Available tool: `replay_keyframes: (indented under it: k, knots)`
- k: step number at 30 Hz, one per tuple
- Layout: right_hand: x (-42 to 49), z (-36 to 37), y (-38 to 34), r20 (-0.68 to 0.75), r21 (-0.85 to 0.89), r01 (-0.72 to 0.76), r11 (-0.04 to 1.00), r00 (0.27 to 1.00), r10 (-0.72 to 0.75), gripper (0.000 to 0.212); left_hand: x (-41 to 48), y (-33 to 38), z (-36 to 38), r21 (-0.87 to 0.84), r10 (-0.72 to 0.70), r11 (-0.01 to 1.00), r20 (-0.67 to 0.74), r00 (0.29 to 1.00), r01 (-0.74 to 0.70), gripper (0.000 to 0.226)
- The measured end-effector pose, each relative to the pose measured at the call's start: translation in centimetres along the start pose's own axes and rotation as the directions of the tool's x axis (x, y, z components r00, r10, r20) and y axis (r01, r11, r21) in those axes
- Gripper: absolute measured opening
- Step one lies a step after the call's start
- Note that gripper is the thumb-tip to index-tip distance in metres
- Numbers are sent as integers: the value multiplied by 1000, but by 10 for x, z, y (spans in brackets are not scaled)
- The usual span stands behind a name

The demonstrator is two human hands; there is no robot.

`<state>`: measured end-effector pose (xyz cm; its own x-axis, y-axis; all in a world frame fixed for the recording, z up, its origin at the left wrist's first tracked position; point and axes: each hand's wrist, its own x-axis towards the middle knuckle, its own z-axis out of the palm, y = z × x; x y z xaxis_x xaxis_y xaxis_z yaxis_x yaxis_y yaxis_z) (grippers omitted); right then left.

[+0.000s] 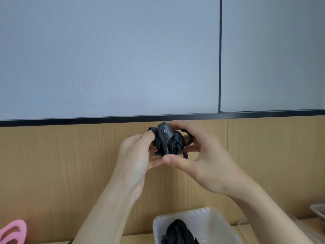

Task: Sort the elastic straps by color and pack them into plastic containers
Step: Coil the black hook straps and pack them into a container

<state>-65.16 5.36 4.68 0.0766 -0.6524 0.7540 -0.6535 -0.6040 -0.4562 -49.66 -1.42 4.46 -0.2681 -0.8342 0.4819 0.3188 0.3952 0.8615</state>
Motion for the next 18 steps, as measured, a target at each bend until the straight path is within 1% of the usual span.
replay_keyframes:
  k: [2,8,12,15,17,18]
  knots:
    - [0,0,2,11,-44,16,999,1000,-16,62,0,-2,1,7,-14,1000,10,1000,13,32]
    - [-2,5,9,79,-182,82,980,995,-68,72,1,-6,-1,27,-58,998,48,997,56,39]
    - [-4,3,12,144,-213,50,976,989,-19,78,-1,-13,3,99,-115,989,54,992,110,37]
    - [-11,7,15,129,-190,13,982,992,12,68,0,-19,5,197,-153,969,24,988,145,35]
    - [-20,7,17,87,-118,-66,991,993,77,59,1,-21,6,287,-160,947,30,987,145,38]
    - [-25,6,18,77,-65,-109,992,990,114,53,0,-23,6,339,-166,931,56,985,137,40]
